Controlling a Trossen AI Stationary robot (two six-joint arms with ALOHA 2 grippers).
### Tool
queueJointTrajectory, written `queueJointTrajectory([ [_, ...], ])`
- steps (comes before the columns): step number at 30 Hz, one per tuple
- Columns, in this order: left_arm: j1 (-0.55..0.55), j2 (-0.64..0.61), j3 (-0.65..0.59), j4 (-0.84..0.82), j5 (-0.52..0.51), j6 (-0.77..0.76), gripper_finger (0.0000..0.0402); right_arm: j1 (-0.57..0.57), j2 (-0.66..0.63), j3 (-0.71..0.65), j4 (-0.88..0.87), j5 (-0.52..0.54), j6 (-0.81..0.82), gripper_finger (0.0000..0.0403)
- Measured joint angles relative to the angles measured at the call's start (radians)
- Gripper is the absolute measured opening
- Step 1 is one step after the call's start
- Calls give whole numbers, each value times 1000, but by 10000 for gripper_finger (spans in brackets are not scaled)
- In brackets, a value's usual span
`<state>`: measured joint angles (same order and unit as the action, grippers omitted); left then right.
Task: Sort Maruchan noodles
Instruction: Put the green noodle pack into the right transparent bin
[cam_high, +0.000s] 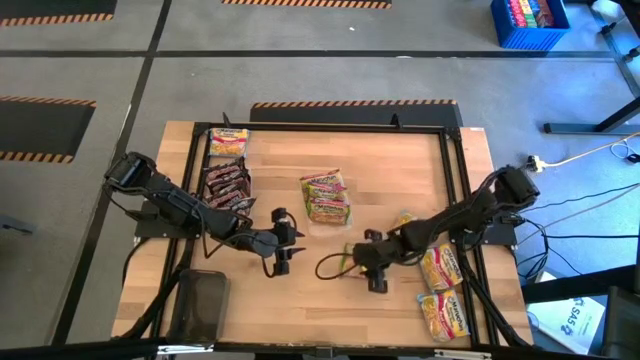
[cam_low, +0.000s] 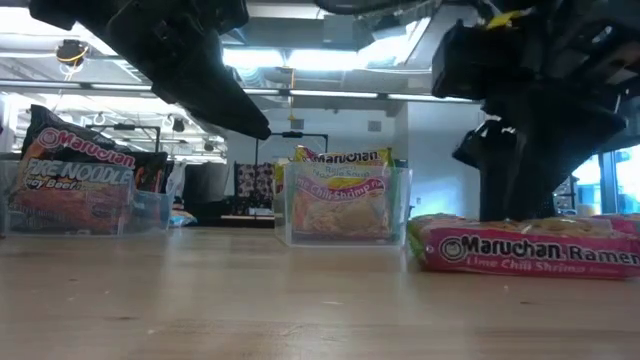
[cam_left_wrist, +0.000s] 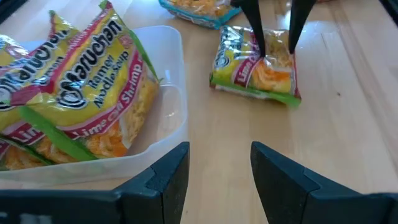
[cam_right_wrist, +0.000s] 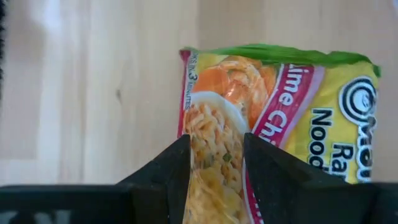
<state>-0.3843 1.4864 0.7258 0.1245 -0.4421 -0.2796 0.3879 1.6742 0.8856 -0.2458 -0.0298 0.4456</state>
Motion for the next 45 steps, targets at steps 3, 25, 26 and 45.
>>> queueJointTrajectory([
  [3, -4, 0, 0, 6, 28, -4, 165, 0, 48, 5, 106, -10, -1, 147],
  [25, -140, 225, 21, 366, 52, -3, 165, -47, -108, -47, 77, 63, 55, 147],
  [26, -133, 255, 43, 371, 58, -5, 165, -62, -119, -74, 91, 60, 61, 147],
  [45, -45, 489, 294, 249, 277, 8, 165, -225, -115, -288, 435, 11, 255, 156],
])
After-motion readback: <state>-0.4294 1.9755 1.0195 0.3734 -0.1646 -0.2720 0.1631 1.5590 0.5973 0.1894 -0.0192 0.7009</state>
